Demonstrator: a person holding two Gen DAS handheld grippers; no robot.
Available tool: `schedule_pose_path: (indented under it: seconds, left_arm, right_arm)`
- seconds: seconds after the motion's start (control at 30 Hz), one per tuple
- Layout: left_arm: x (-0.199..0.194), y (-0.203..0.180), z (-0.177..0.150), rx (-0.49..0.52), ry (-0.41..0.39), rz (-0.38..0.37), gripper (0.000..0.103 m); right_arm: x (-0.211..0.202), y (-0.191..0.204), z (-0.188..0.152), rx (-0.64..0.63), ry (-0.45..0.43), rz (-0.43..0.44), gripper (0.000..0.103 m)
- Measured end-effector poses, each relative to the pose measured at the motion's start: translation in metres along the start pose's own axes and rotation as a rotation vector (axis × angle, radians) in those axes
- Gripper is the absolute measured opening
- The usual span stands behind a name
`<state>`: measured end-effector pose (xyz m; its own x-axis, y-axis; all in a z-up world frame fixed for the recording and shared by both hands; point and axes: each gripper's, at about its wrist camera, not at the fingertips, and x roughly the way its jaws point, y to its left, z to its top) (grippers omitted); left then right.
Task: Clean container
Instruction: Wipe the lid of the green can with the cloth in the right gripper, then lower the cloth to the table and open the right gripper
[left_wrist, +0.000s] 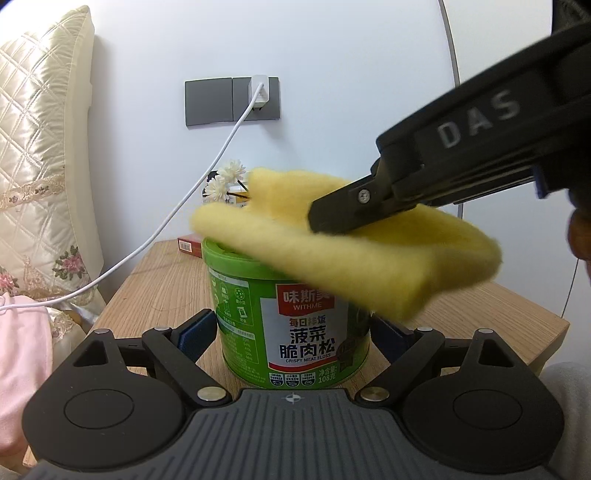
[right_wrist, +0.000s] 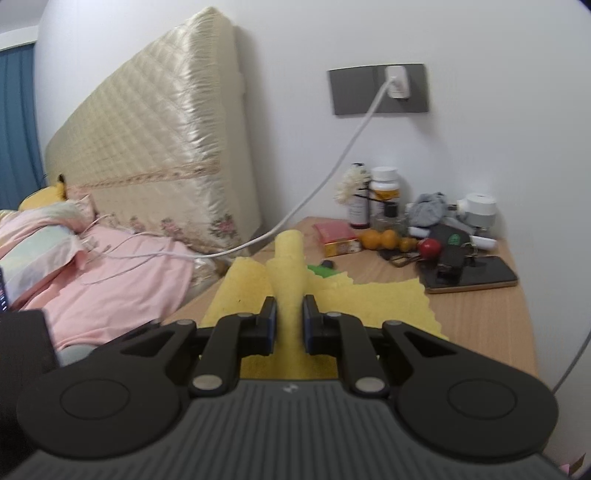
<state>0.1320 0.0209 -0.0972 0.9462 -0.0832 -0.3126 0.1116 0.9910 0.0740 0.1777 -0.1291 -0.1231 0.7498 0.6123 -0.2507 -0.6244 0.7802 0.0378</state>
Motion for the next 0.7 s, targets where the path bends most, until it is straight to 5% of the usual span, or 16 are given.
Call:
schedule_pose_path:
  seconds: [0.33, 0.7]
  left_arm:
    - [-0.001, 0.002, -0.001, 0.0, -0.003, -0.001, 0.092]
    - [-0.008, -0.002, -0.002, -0.002, -0.001, -0.001, 0.092]
  right_arm:
    - [0.024, 0.008, 0.004, 0.018, -0.022, 0.024, 0.016]
    - [-0.013, 0.008, -0.002, 0.024, -0.027, 0.03, 0.015]
